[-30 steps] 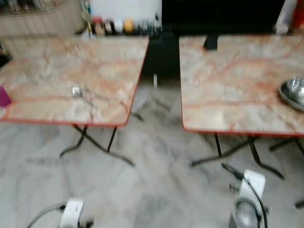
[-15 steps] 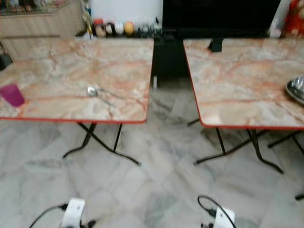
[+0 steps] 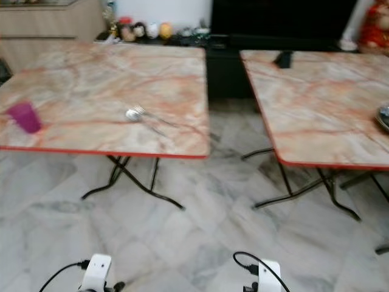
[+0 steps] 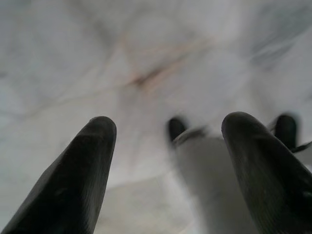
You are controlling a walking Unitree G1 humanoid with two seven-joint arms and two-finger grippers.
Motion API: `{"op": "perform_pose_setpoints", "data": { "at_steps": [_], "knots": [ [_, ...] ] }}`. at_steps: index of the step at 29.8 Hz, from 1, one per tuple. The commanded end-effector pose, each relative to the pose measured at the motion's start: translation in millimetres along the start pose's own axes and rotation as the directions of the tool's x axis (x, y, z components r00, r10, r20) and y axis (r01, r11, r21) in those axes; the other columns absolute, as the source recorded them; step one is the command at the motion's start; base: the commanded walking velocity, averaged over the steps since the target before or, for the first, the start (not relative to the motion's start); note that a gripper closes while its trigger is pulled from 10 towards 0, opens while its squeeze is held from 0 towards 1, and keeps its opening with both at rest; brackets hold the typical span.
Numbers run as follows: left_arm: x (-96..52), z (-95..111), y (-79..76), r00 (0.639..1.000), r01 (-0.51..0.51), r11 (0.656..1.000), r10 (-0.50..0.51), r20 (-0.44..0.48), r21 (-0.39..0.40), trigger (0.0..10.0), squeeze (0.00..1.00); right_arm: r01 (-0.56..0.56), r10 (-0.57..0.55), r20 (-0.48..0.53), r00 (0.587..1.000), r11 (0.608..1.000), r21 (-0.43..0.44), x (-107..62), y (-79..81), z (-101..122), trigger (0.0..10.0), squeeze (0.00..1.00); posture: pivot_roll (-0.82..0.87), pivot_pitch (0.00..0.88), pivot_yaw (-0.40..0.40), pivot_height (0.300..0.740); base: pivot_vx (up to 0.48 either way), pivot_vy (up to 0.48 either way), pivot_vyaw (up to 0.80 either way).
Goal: Setting the table
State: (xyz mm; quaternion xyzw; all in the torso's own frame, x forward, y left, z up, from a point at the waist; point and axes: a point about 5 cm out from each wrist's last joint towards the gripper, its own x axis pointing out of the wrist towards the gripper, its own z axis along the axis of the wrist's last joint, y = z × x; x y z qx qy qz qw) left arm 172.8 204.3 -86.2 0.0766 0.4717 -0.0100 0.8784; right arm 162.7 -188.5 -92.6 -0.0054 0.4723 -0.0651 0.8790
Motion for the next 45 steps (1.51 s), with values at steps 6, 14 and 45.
{"op": "perform_pose_setpoints", "data": {
  "at_steps": [6, 14, 45],
  "knots": [
    [0.7, 0, -8.5, 1.0, 0.019, 1.0, -0.019, -0.002, -0.002, 10.0, 0.0, 0.0, -0.006, -0.072, 0.997, 0.997, -0.076, -4.2, -10.0, -21, 10.0, 0.0, 0.05, 0.0, -0.037, 0.731, 0.0, 0.288, 0.0],
    [0.5, 0, -8.0, 1.0, 0.024, 1.0, -0.024, -0.002, 0.019, 10.0, 0.0, -0.018, 0.01, -0.081, 0.997, 0.995, -0.097, -4.6, -6.6, -23, 10.0, 0.0, 0.03, 0.0, -0.025, 0.731, 0.0, 0.288, 0.0],
    [1.8, 7, -7.8, 1.0, 0.018, 1.0, -0.018, 0.012, -0.013, 10.0, 0.0, -0.045, 0.044, -0.013, 0.999, 0.994, -0.099, -0.1, -0.1, -1, 10.0, 0.0, 0.03, 0.0, -0.032, 0.731, 0.0, 0.287, 0.0]
  ]
}}
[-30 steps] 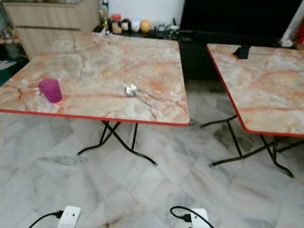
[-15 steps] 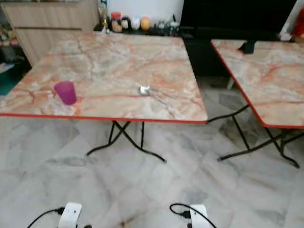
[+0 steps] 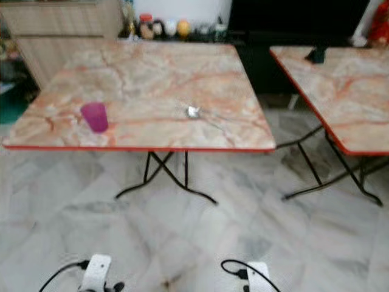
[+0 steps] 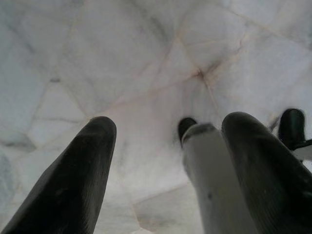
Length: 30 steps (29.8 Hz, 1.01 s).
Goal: Setting the table
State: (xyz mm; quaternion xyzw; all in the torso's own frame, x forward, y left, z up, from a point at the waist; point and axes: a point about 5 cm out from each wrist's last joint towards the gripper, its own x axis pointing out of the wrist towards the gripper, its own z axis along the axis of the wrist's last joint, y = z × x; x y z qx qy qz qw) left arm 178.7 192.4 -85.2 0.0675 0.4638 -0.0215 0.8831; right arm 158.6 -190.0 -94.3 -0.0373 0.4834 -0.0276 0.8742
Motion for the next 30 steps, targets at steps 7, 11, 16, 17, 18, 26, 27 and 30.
{"op": "perform_pose_setpoints", "data": {
  "at_steps": [7, 11, 16, 17, 18, 26, 27, 30],
  "knots": [
    [-0.2, -0.7, 2.9, 1.0, -0.014, 1.0, 0.014, -0.007, -0.019, 10.0, 0.0, -0.025, 0.026, 0.025, 0.999, 0.999, -0.029, 0.9, 2.8, 6.3, 10.0, 0.0, 0.05, 0.0, -0.045, 0.731, 0.0, 0.288, 0.0],
    [0.0, 0.0, 2.9, 1.0, -0.012, 1.0, 0.012, -0.006, -0.015, 10.0, 0.0, -0.022, 0.023, 0.033, 0.999, 0.999, -0.024, 1.3, 2.9, 9.1, 10.0, 0.0, 0.05, 0.0, -0.043, 0.731, 0.0, 0.29, 0.46],
    [0.1, 0.7, 3.1, 1.0, -0.011, 1.0, 0.011, -0.006, -0.012, 10.0, 0.0, -0.03, 0.03, 0.034, 0.999, 1.0, -0.008, 1.2, 3.6, 8.7, 10.0, 0.0, 0.06, 0.0, -0.045, 0.731, 0.0, 0.289, 0.48],
    [0.1, 0.8, 3.1, 1.0, -0.011, 1.0, 0.011, -0.006, -0.012, 10.0, 0.0, -0.031, 0.031, 0.034, 0.999, 1.0, -0.004, 1.2, 3.7, 8.6, 10.0, 0.0, 0.06, 0.0, -0.045, 0.731, 0.0, 0.289, 0.0],
    [0.1, 0.9, 3.2, 1.0, -0.011, 1.0, 0.011, -0.005, -0.012, 10.0, 0.0, -0.031, 0.031, 0.034, 0.999, 1.0, -0.001, 1.2, 3.8, 8.6, 10.0, 0.0, 0.06, 0.0, -0.044, 0.731, 0.0, 0.289, 0.0],
    [0.2, 1.7, 3.5, 1.0, -0.009, 1.0, 0.009, -0.001, -0.002, 10.0, 0.0, -0.037, 0.037, 0.041, 0.998, 0.999, 0.008, 1.1, 4.5, 9.0, 10.0, 0.0, 0.06, 0.0, -0.043, 0.731, 0.0, 0.144, 0.0],
    [0.2, 1.8, 3.5, 1.0, -0.008, 1.0, 0.008, 0.0, -0.003, 10.0, 0.0, -0.037, 0.037, 0.042, 0.998, 0.999, 0.01, 1.1, 4.6, 9.1, 10.0, 0.0, 0.06, 0.0, -0.043, 0.731, 0.0, 0.0, 0.0],
    [0.2, 2.0, 2.7, 1.0, 0.003, 1.0, -0.002, 0.003, -0.012, 10.0, 0.0, -0.035, 0.035, 0.043, 0.998, 0.999, 0.013, 1.1, 4.4, 9.0, 10.0, 0.0, 0.06, 0.0, -0.045, 0.731, 0.0, 0.0, 0.0]
  ]
}}
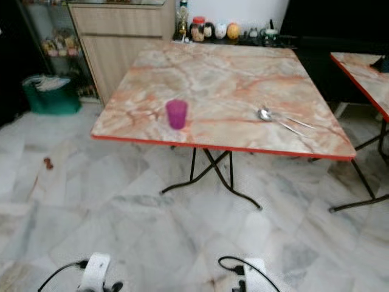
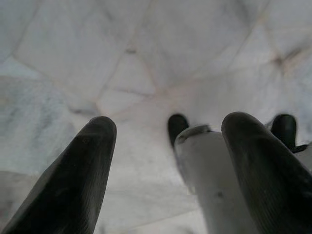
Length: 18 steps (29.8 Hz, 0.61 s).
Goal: Setting the table
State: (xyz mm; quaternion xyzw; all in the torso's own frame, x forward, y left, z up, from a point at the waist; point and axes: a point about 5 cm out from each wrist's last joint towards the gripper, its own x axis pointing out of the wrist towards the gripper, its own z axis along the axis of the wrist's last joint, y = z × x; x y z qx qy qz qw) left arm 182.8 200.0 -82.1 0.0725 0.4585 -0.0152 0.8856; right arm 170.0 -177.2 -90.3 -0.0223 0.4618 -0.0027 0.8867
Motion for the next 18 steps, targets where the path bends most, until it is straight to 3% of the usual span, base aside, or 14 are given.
{"op": "perform_pose_setpoints", "data": {
  "at_steps": [1, 18],
  "knots": [
    [0.1, -2.0, -5.8, 1.0, 0.021, 1.0, -0.021, -0.006, -0.019, 10.0, 0.0, 0.023, -0.022, -0.008, 1.0, 1.0, 0.007, -1.2, -8.1, -3.2, 10.0, 0.0, 0.06, 0.0, -0.045, 0.731, 0.0, 0.0, 0.0],
    [0.1, -2.1, -5.8, 0.999, 0.034, 0.999, -0.034, -0.011, -0.009, 10.0, 0.0, 0.033, -0.033, -0.008, 0.999, 0.999, -0.006, -1.1, -7.8, -3.1, 10.0, 0.0, 0.07, 0.0, -0.041, 0.731, 0.0, 0.0, 0.0]
  ]
}}
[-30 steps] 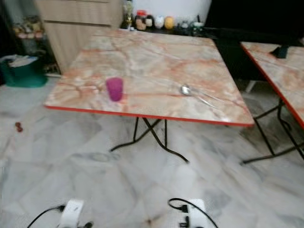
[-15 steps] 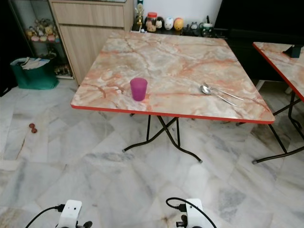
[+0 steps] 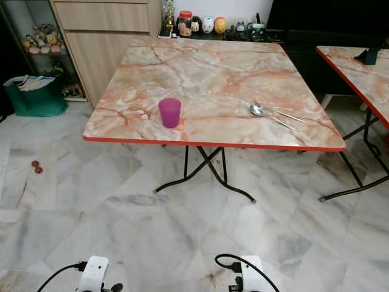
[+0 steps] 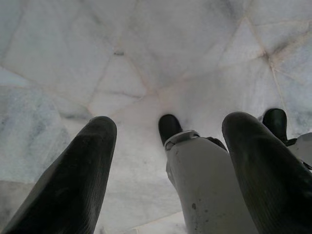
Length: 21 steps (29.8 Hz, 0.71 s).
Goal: Setting the table
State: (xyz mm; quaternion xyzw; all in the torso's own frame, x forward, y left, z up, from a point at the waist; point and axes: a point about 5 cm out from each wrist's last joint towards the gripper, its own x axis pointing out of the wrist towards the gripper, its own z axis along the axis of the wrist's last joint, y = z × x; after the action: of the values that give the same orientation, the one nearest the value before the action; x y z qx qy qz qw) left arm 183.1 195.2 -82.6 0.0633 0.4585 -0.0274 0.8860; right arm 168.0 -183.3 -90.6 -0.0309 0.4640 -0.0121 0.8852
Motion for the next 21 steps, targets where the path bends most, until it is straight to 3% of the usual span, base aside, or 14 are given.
{"op": "perform_pose_setpoints", "data": {
  "at_steps": [1, 13, 21],
  "knots": [
    [-0.3, -2.9, -0.8, 1.0, 0.003, 1.0, -0.003, -0.014, 0.0, 10.0, 0.0, 0.009, -0.009, -0.002, 1.0, 1.0, 0.002, -0.3, -1.7, -1.2, 10.0, 0.0, 0.06, 0.0, -0.041, 0.731, 0.0, 0.0, 0.0],
    [-0.4, -3.5, -0.5, 1.0, 0.001, 1.0, -0.001, -0.017, 0.02, 10.0, 0.0, 0.018, -0.018, 0.005, 1.0, 1.0, 0.001, -0.6, -1.6, -1.5, 10.0, 0.0, 0.07, 0.0, -0.039, 0.731, 0.0, 0.0, 0.0],
    [-0.6, -4.3, -1.0, 1.0, 0.002, 1.0, -0.001, -0.018, 0.024, 10.0, 0.0, 0.012, -0.012, 0.009, 1.0, 1.0, -0.011, -0.8, -1.7, -2.0, 10.0, 0.0, 0.07, 0.0, -0.044, 0.731, 0.0, 0.0, -0.48]
  ]
}}
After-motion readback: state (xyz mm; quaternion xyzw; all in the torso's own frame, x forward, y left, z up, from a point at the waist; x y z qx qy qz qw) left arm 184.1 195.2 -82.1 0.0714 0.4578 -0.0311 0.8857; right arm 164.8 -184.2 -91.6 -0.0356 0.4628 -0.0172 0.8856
